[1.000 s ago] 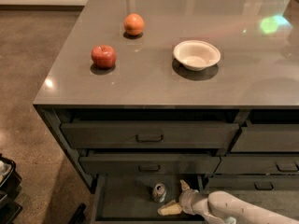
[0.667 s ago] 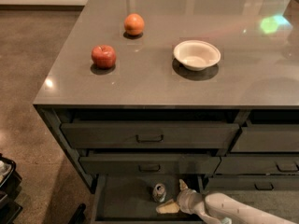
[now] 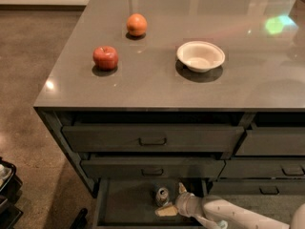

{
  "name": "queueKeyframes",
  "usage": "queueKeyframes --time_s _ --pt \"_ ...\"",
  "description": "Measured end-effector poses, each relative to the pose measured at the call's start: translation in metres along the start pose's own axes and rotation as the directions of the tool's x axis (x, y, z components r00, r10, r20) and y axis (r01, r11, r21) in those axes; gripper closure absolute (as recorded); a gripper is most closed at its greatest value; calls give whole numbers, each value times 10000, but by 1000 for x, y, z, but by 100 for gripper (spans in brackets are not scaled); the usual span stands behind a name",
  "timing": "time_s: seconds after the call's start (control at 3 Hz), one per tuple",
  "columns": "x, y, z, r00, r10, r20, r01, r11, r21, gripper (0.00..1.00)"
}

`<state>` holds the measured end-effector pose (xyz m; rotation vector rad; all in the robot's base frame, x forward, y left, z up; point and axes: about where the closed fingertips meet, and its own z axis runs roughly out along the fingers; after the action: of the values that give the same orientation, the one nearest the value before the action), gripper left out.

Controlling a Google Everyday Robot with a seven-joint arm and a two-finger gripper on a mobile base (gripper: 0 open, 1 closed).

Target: Pick 7up can from bottom drawer and place on counter

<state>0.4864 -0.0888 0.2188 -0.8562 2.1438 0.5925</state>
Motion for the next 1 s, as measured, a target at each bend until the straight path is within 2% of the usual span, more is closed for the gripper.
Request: queueKeyframes --time_s 1.0 --pt "8 6 52 9996 -224 -190 217 9991 -375 0"
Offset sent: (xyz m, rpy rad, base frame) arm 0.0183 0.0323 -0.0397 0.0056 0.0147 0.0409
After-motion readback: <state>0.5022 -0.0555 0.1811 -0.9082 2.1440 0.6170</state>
